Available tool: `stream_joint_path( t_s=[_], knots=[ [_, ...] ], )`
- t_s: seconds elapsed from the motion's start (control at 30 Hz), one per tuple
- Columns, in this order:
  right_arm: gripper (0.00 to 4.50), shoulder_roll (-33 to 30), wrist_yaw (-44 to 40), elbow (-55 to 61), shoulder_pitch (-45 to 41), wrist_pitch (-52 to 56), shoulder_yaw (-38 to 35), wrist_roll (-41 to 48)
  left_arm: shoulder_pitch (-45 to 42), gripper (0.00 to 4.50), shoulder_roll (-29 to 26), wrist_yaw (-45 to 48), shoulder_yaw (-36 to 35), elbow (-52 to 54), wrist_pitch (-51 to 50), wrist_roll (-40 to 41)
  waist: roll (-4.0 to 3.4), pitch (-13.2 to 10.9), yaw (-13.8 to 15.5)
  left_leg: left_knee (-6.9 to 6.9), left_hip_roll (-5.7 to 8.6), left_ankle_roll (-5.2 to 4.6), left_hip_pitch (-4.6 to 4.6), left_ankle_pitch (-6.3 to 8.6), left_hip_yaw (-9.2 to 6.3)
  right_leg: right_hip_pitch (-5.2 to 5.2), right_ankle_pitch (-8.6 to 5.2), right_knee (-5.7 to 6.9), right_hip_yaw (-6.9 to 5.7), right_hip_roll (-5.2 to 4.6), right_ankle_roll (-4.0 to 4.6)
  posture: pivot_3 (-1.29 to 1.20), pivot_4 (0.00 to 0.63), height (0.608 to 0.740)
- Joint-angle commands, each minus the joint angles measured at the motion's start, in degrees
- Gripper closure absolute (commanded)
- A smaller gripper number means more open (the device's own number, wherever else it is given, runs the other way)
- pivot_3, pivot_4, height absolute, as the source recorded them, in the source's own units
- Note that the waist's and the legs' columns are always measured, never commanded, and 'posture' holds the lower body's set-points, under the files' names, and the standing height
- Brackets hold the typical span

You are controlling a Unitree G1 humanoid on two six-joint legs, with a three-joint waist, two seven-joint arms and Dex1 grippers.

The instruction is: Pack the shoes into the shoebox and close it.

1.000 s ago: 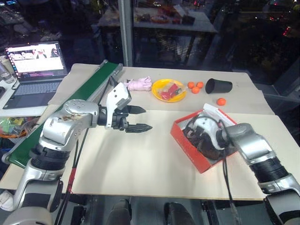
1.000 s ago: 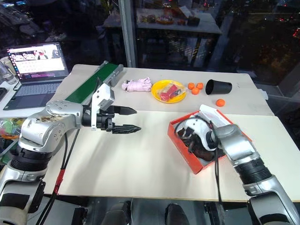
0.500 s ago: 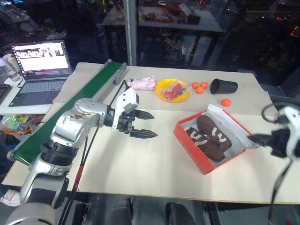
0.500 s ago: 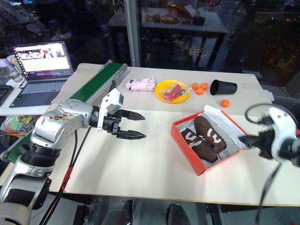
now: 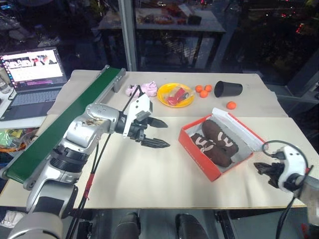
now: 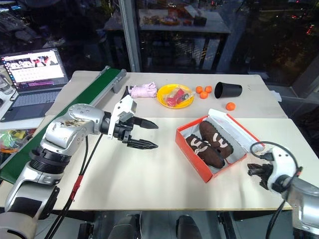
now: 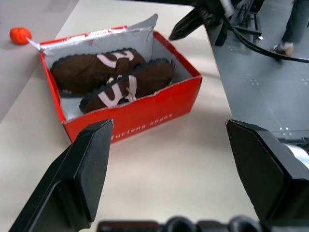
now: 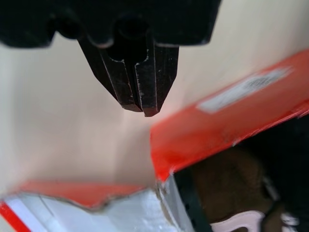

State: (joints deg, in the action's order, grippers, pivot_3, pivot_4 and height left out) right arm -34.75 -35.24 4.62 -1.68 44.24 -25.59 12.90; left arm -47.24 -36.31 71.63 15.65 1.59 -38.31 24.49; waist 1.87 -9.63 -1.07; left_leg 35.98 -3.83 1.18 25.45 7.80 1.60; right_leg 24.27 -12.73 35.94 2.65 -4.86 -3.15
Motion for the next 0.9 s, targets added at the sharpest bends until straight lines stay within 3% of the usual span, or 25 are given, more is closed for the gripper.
stream_joint_path(
  t_s=[0.03, 0.3, 0.47, 0.63, 0.9],
  knots=[
    [4.48, 0.04, 1.46, -4.10, -1.58, -8.49, 0.36, -0.87, -0.38, 0.52, -1.66, 0.02, -1.80, 2.56, -0.83, 0.12, -0.01, 0.00, 0.20, -0.02, -0.01, 0.00, 0.00, 0.00, 0.00, 0.01, 0.00, 0.00, -0.01, 0.01, 0.00, 0.00, 0.150, 0.740],
    [4.48, 2.21, 5.47, -10.53, -3.76, -28.59, 0.66, -2.28, 0.23, 0.52, -3.01, -0.73, -2.52, 5.19, -2.95, 0.98, -0.01, -0.01, 0.22, 0.00, -0.01, 0.00, -0.01, 0.00, 0.00, -0.02, 0.00, 0.01, -0.01, 0.01, -0.01, 0.00, 0.150, 0.740],
    [4.48, 6.01, 6.87, -13.22, -5.44, -38.22, -1.62, 1.56, -0.28, 0.52, -2.94, -0.75, -2.29, 5.54, -3.73, 0.99, -0.02, -0.01, -0.04, -0.01, -0.01, 0.00, -0.01, 0.00, -0.01, -0.02, 0.00, 0.01, 0.01, 0.03, -0.01, 0.00, 0.150, 0.740],
    [4.48, 11.20, 4.54, -7.80, -7.18, -34.39, -4.62, 14.59, -1.71, 0.52, -2.94, 0.21, -1.66, 4.62, -3.57, 0.46, -0.04, -0.02, -0.28, -0.01, -0.04, 0.00, -0.04, 0.00, -0.01, -0.02, 0.01, 0.05, 0.03, 0.06, -0.01, 0.00, 0.150, 0.740],
    [4.48, 12.61, 4.62, 1.13, -3.46, -26.85, 2.15, 17.45, -2.69, 0.52, -2.92, 1.22, -1.33, 3.59, -3.10, -0.20, -0.05, -0.02, 0.05, -0.02, -0.07, 0.00, -0.06, 0.00, -0.01, -0.02, -0.01, 0.09, 0.04, 0.09, 0.01, 0.00, 0.150, 0.740]
  ],
)
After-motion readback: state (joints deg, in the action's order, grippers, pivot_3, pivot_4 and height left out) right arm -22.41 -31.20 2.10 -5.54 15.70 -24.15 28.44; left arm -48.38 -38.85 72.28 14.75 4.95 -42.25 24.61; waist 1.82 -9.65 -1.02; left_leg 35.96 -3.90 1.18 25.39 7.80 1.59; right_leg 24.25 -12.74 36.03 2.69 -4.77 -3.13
